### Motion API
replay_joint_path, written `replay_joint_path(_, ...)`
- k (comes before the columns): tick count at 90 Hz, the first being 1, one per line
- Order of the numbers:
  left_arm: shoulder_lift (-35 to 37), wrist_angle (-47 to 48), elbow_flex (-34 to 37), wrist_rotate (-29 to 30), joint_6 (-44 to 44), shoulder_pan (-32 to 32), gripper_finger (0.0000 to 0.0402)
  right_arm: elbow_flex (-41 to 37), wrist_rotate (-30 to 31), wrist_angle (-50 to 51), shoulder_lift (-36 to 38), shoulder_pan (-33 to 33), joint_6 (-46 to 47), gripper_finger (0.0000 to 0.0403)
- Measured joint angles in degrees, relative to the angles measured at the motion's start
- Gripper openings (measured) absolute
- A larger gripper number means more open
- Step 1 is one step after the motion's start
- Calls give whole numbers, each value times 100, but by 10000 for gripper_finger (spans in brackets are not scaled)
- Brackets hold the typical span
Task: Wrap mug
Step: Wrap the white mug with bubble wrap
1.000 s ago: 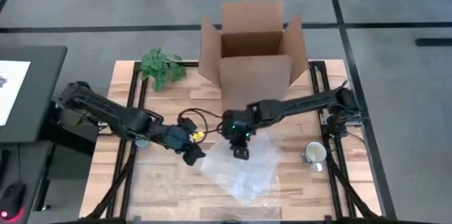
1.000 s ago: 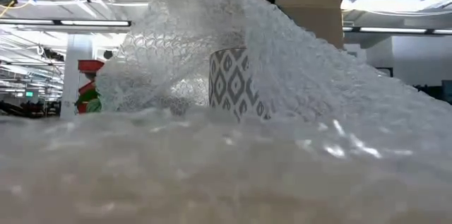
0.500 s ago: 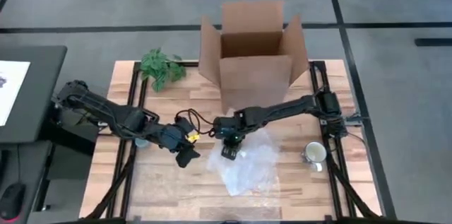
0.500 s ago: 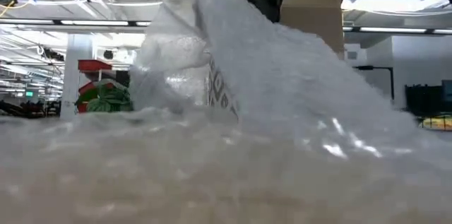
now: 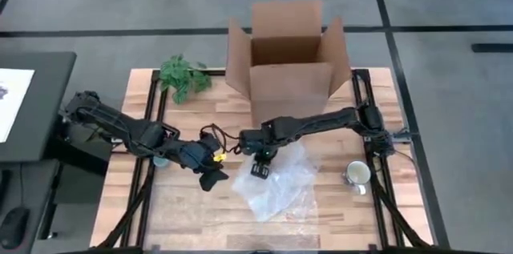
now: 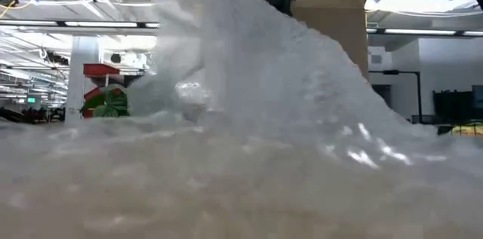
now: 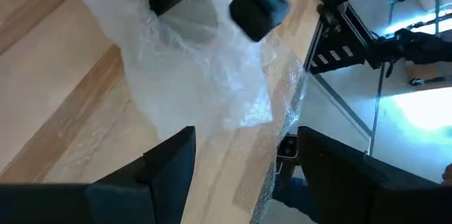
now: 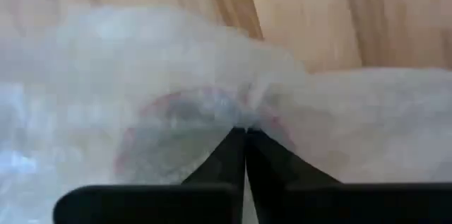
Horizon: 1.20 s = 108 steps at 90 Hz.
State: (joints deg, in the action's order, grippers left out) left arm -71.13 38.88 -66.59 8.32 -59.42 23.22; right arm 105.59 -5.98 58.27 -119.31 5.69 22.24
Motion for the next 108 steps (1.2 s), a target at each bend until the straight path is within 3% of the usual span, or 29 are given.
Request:
replay_joint_path(28, 93, 36, 0, -76, 10, 9, 226, 581, -240, 775, -9, 113, -25, 1)
replay_joint_path(65, 382, 260, 0, -81, 140, 50, 226, -1048, -151, -951, 2, 186, 326, 0)
replay_joint_path(82, 382, 269, 0, -81, 149, 72, 226, -1175, -149, -1096, 18, 163, 341, 2)
replay_joint_path(92, 380, 268, 0, -81, 128, 72, 226, -980, -157, -871, 9, 143, 319, 19)
replay_joint_path(108, 382, 264, 0, -77, 109, 109, 226, -374, -170, -494, 0, 133, 158, 82)
